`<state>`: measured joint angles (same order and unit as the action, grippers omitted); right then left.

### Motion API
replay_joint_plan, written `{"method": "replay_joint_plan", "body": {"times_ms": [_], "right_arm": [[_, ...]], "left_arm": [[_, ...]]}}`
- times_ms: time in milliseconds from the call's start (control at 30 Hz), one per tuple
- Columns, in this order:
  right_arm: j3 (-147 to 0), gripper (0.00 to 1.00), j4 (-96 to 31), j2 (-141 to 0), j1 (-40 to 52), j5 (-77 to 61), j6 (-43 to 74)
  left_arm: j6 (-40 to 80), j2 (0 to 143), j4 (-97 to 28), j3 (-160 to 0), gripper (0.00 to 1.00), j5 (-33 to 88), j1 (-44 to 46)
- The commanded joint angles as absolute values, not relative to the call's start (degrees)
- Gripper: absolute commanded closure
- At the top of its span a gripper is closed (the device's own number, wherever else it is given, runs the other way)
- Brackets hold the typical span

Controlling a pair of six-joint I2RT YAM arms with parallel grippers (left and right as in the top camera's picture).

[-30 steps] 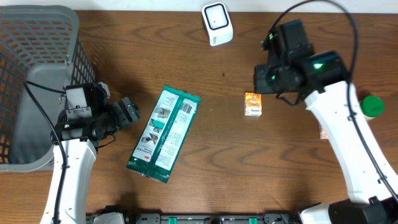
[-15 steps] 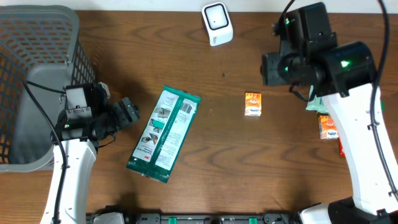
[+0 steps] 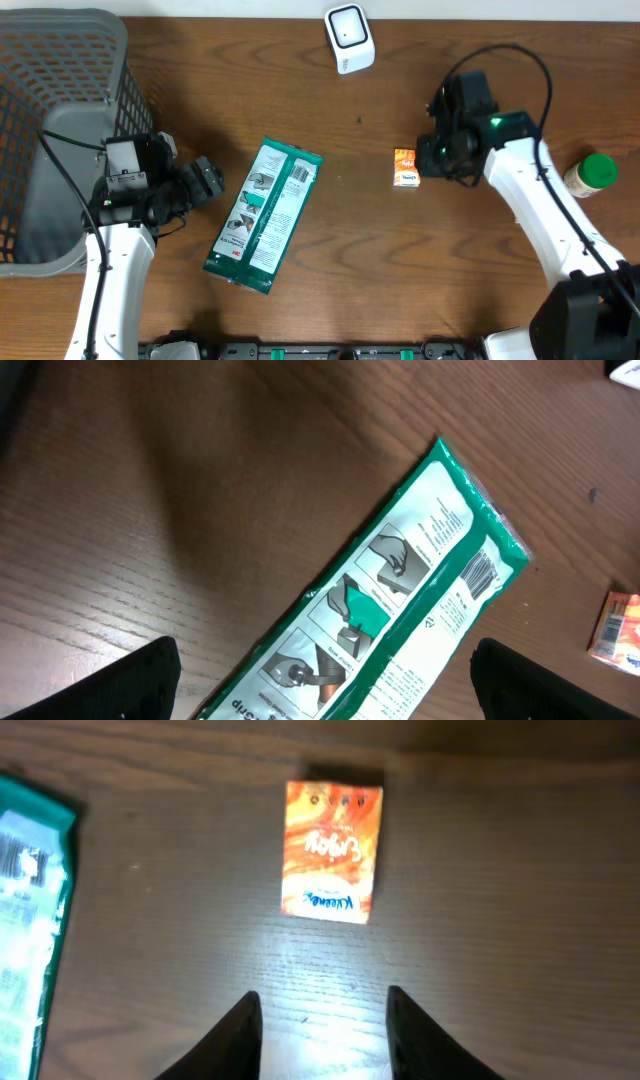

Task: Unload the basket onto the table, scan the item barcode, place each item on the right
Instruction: 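Lower the right gripper and close it on the orange pack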

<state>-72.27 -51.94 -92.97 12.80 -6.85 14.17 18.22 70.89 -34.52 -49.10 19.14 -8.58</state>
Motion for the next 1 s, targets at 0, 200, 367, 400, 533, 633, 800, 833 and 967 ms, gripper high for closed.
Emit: {"method": "replay_joint_plan", "body": {"times_ms": [0,200,367,400,533,633,800,833,967], "right_arm": [[-66.96,0.65,-46.68,-93.03,11.40,-9.34,16.62],[-60.53,0.72,-37.28,-93.03,10.07,-9.32,18.44],[-55.72,0.81,-29.67,-93.03,9.78,-9.56,19.73],[-54.94,0.81,-28.42,-93.03,9.78,-9.58,19.73],[-52.56,0.75,-23.99,-93.03,9.78,-9.56,19.70],[-51.37,0.73,-21.32,-93.03,9.72,-9.56,19.70],[-51.24,0.71,-19.18,-93.03,9.28,-9.58,19.70],[-51.24,0.71,-19.03,-93.08,9.19,-9.58,19.70],[-51.24,0.67,-18.15,-94.30,8.80,-9.52,19.42]], "left_arm": [[18.94,71.09,-34.68,-49.45,0.07,18.33,-9.10],[18.94,71.11,-34.68,-49.45,0.07,18.33,-9.10],[18.94,71.09,-34.68,-49.45,0.07,18.33,-9.08],[18.94,71.09,-34.68,-49.45,0.07,18.33,-9.10],[18.94,71.11,-34.68,-49.45,0.07,18.33,-9.08],[18.94,71.09,-34.68,-49.45,0.07,18.33,-9.10],[18.92,71.09,-34.68,-49.45,0.07,18.33,-9.10],[18.94,71.09,-34.68,-49.45,0.07,18.33,-9.08],[18.94,71.11,-34.68,-49.45,0.07,18.33,-9.10]]}}
